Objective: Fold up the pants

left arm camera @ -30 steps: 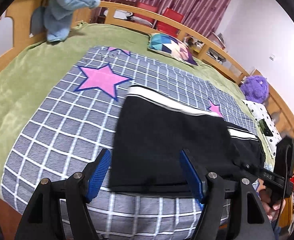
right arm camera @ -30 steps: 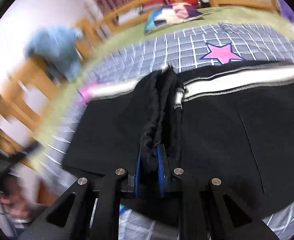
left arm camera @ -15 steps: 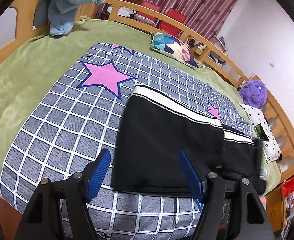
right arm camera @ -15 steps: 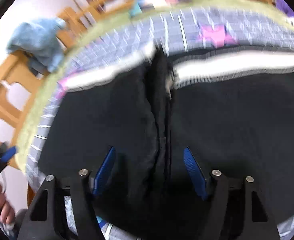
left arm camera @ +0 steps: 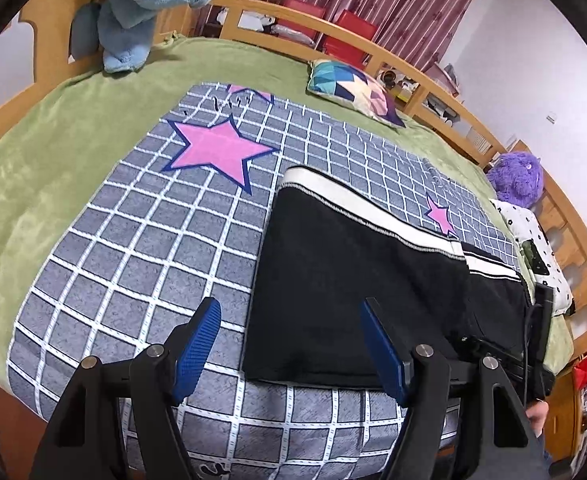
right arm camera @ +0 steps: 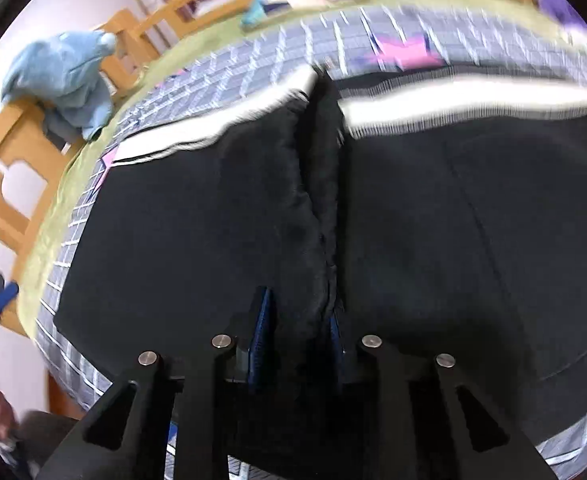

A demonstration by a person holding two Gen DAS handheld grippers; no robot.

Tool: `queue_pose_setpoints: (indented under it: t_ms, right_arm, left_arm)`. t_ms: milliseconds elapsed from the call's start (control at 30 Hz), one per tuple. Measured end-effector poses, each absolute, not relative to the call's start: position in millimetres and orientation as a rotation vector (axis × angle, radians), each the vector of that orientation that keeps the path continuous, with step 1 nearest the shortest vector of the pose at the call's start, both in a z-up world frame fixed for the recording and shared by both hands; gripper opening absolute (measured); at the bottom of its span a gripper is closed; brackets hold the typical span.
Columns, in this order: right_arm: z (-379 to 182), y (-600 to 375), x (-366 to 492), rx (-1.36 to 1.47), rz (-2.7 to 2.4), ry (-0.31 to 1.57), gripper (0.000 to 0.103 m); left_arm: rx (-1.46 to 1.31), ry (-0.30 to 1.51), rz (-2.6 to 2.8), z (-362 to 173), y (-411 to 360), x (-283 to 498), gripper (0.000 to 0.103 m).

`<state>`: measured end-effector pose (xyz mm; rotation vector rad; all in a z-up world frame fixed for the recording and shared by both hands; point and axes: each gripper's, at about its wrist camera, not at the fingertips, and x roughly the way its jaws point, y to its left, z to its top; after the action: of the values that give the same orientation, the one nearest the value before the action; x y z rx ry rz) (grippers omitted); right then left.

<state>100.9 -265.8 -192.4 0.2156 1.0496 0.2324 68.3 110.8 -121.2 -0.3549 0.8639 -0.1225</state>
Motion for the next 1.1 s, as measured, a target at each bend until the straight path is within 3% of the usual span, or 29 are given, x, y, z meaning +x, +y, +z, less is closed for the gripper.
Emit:
queue_pose_setpoints:
  t_ms: [300, 500, 700, 833, 1033, 1100]
  right_arm:
    - [-138.4, -253.1, 44.9, 0.069, 0.283, 0.719, 0.041]
    - [-178.0, -233.0, 56.4, -0.047, 0.251, 0.883, 0.041]
    - [-185.6, -217.3, 46.3, -0.232, 0.238, 0.845, 0.045]
    - [-174.9, -225.3, 42.9, -0.222, 0.287, 0.841, 0.046]
    - [-130.6, -239.9, 68.0, -0.181, 0.251, 0.682, 0.067]
    - [-125.1, -245.1, 94.7, -0.191, 0.199, 0.677, 0.067]
  left_arm:
    - [-0.161, 0.887, -0.094, -132.7, 78.4, 73.8, 0.070]
    - [-0.109, 0.933, -0.095, -147.4, 52.4, 92.2, 0.069]
    - [0.005, 1.064, -0.055, -178.5, 25.7, 108.6, 0.070]
    - [0.086, 1.033, -0.053, -172.2, 16.5, 103.0, 0.070]
    - [-0.016, 0.904, -0.064, -135.0, 28.7, 114.8, 0.071]
    - [-0.022, 0.927, -0.066, -128.9, 24.4, 133.9, 0.070]
